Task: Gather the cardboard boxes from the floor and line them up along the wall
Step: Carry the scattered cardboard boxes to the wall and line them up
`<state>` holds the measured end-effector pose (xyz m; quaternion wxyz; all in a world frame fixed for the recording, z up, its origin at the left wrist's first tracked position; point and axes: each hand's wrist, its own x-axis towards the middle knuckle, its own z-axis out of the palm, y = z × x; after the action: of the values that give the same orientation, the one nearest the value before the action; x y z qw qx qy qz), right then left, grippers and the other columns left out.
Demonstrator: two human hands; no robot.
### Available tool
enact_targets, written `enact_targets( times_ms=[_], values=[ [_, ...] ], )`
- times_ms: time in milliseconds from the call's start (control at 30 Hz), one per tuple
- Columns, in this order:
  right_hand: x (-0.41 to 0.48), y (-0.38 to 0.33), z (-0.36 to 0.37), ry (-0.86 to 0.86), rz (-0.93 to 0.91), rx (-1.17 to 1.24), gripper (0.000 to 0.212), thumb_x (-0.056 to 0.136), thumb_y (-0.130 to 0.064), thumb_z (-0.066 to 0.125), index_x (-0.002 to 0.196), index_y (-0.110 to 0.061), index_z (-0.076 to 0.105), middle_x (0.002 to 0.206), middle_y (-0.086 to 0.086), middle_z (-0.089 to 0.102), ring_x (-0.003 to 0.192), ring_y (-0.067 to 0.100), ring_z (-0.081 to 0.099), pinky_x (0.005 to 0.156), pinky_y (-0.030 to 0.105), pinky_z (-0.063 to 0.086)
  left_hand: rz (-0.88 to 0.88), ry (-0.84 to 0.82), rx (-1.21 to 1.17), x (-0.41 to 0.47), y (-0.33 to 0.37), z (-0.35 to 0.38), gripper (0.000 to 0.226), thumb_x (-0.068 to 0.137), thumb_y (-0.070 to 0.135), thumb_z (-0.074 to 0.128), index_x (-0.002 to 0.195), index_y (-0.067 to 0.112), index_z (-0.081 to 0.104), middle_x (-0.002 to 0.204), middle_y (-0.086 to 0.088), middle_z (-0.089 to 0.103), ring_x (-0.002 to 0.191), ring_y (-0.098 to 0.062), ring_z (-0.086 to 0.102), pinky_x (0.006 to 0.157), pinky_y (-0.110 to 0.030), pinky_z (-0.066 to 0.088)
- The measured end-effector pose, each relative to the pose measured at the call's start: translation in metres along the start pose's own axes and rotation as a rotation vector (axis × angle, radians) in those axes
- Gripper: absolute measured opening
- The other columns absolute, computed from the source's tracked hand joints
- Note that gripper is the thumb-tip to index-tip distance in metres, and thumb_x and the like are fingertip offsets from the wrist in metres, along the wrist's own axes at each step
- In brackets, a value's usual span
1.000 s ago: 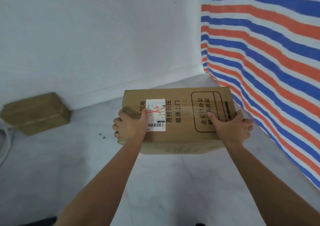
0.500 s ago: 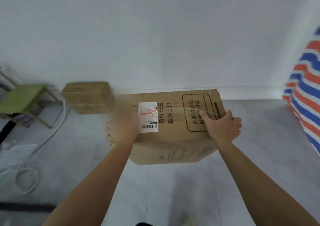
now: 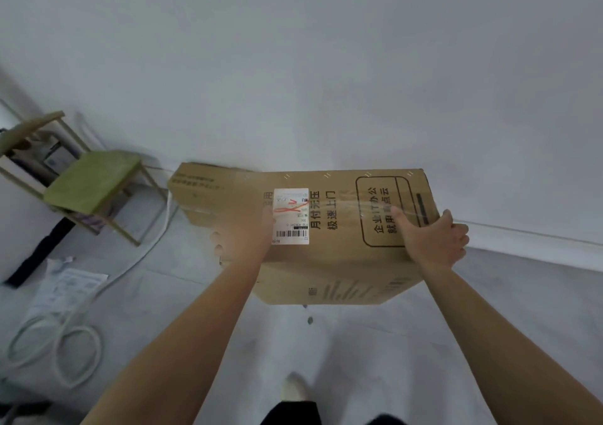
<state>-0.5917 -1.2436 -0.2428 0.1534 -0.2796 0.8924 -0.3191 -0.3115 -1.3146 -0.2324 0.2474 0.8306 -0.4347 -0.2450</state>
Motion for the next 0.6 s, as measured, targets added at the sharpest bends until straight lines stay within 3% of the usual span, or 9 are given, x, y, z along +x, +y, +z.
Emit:
enact_targets(
  times_ms=[333, 600],
  values=[
    [0.137, -0.079, 0.127, 0.101, 0.176, -0.062, 0.112, 0.07, -0.083, 0.063, 0.147, -0.006, 0.034, 0.138, 0.022, 0.041, 0.131, 0.042, 0.038, 0.108, 0.054, 0.033, 0.08, -0.172, 0.084, 0.201, 0.106, 0.111, 0.076, 0.078, 0.061, 0.063, 0.139, 0.022, 0.039, 0.143, -0.013, 0.044, 0.135, -0.034, 0.034, 0.111, -0.053, 0.026],
    [0.253, -0.098, 0.288, 0.055, 0.267, -0.162, 0.112, 0.066, -0.083, 0.065, 0.142, -0.005, 0.038, 0.135, 0.023, 0.042, 0.126, 0.041, 0.041, 0.107, 0.054, 0.036, 0.027, -0.33, 0.154, 0.363, 0.121, 0.242, 0.076, 0.065, 0.058, 0.058, 0.13, 0.021, 0.048, 0.123, -0.004, 0.058, 0.118, -0.03, 0.05, 0.101, -0.051, 0.044]
  ],
)
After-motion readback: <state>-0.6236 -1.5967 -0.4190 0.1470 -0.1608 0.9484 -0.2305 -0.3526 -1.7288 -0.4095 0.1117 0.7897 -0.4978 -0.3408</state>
